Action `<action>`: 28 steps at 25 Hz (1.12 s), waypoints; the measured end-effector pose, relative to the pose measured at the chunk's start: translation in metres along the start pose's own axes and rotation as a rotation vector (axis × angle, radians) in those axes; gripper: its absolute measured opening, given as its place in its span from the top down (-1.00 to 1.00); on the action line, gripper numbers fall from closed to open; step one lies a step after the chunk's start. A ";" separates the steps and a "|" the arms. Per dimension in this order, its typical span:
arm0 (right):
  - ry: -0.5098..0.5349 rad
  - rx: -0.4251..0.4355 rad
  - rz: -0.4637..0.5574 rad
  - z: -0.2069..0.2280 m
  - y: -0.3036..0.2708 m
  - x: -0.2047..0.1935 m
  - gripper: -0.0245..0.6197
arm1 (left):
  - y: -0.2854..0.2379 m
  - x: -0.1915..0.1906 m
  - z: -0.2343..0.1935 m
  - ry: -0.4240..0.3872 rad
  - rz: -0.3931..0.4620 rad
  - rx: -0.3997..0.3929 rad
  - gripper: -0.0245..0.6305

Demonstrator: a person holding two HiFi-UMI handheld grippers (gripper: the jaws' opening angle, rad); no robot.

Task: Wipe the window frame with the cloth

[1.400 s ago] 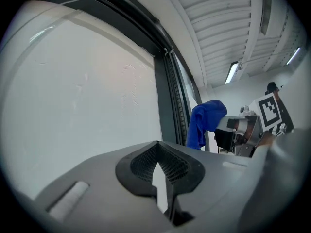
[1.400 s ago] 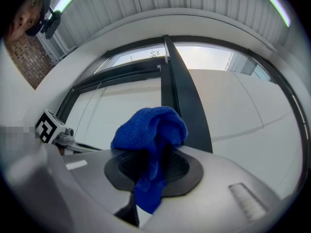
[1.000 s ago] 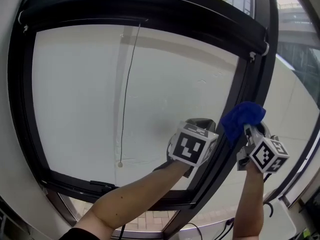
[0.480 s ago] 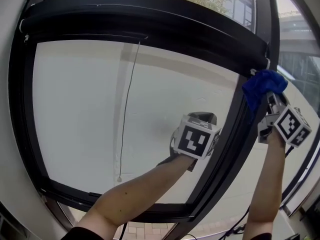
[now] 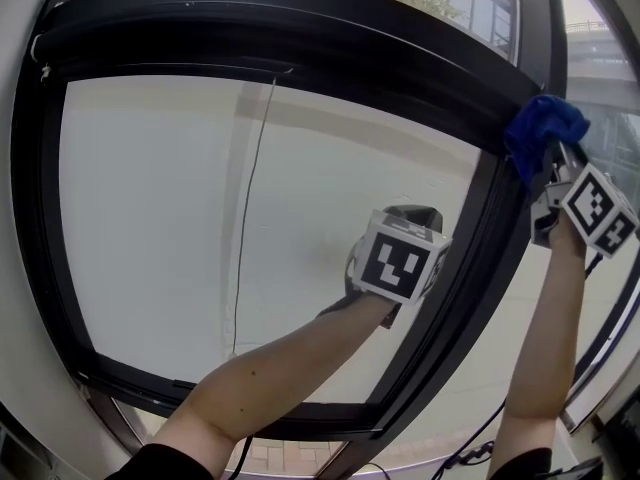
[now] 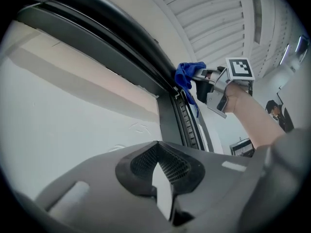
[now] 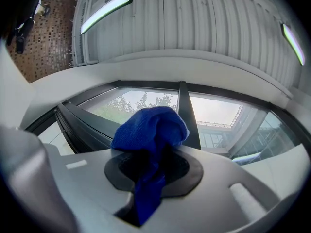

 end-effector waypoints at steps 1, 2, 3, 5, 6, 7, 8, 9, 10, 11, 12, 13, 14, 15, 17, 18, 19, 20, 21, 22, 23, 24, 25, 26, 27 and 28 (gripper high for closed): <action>-0.005 -0.007 -0.006 0.001 -0.002 -0.004 0.68 | 0.000 -0.004 0.001 -0.002 -0.002 -0.004 0.94; -0.014 -0.013 -0.006 0.001 -0.002 -0.008 0.68 | 0.000 -0.007 0.002 -0.007 -0.005 -0.006 0.94; -0.020 -0.016 -0.002 0.001 -0.001 -0.011 0.69 | 0.000 -0.011 0.002 -0.012 -0.010 -0.007 0.94; -0.018 -0.015 0.004 0.001 0.002 -0.017 0.69 | 0.001 -0.019 0.000 -0.015 -0.024 -0.007 0.94; -0.018 -0.009 0.002 0.000 0.004 -0.019 0.69 | 0.002 -0.022 -0.001 -0.016 -0.032 -0.003 0.94; -0.019 -0.005 -0.001 -0.002 0.005 -0.023 0.69 | 0.003 -0.026 -0.003 -0.015 -0.039 0.002 0.94; -0.021 -0.003 -0.005 -0.003 0.007 -0.026 0.69 | 0.006 -0.029 -0.004 -0.012 -0.043 0.006 0.94; -0.023 -0.004 -0.010 -0.003 0.009 -0.030 0.69 | 0.008 -0.033 -0.005 -0.006 -0.042 0.008 0.94; -0.025 -0.006 -0.016 -0.003 0.010 -0.034 0.69 | 0.010 -0.036 -0.004 0.000 -0.039 0.007 0.94; -0.025 -0.010 -0.026 -0.002 0.012 -0.037 0.69 | 0.012 -0.038 -0.004 0.005 -0.035 0.006 0.94; -0.024 -0.014 -0.039 -0.003 0.013 -0.041 0.69 | 0.014 -0.041 -0.004 0.008 -0.033 0.007 0.94; -0.019 -0.017 -0.055 -0.004 0.014 -0.046 0.69 | 0.017 -0.045 -0.004 0.009 -0.032 0.011 0.94; -0.014 -0.016 -0.070 -0.006 0.015 -0.052 0.69 | 0.018 -0.048 -0.004 0.009 -0.032 0.016 0.94; -0.015 -0.011 -0.078 -0.007 0.015 -0.059 0.69 | 0.019 -0.052 -0.005 0.011 -0.034 0.019 0.94; -0.038 -0.001 -0.084 -0.008 0.018 -0.068 0.70 | 0.020 -0.060 -0.003 0.018 -0.041 0.014 0.94; -0.044 0.000 -0.089 -0.008 0.020 -0.070 0.70 | 0.021 -0.062 -0.002 0.020 -0.038 0.013 0.94; -0.038 -0.002 -0.093 -0.008 0.023 -0.072 0.70 | 0.023 -0.063 0.000 0.019 -0.031 0.013 0.94; -0.028 -0.006 -0.094 -0.008 0.025 -0.073 0.70 | 0.025 -0.063 0.000 0.016 -0.024 0.015 0.94; -0.019 -0.012 -0.095 -0.009 0.028 -0.074 0.70 | 0.027 -0.065 0.001 0.013 -0.023 0.018 0.94; -0.015 -0.018 -0.099 -0.009 0.032 -0.077 0.70 | 0.029 -0.068 0.001 0.014 -0.029 0.021 0.94; -0.013 -0.023 -0.105 -0.009 0.036 -0.080 0.70 | 0.031 -0.072 0.002 0.018 -0.036 0.022 0.94; -0.014 -0.027 -0.112 -0.009 0.040 -0.085 0.70 | 0.033 -0.076 0.003 0.024 -0.039 0.021 0.94; -0.014 -0.030 -0.119 -0.009 0.045 -0.089 0.70 | 0.034 -0.079 0.006 0.029 -0.041 0.017 0.94; -0.016 -0.033 -0.127 -0.008 0.051 -0.094 0.70 | 0.035 -0.082 0.008 0.031 -0.042 0.013 0.94; -0.020 -0.034 -0.135 -0.007 0.056 -0.098 0.70 | 0.036 -0.085 0.010 0.035 -0.045 0.010 0.94; -0.028 -0.035 -0.139 -0.007 0.059 -0.102 0.70 | 0.036 -0.087 0.011 0.039 -0.046 0.010 0.94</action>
Point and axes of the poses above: the fingertips, and each gripper's own axes: y backward along the fingers, z to its right, x out of its top, the point moved 5 cm from there along y, backward along the fingers, and after that the axes turned 15 degrees about -x, right-handed, at the moved point
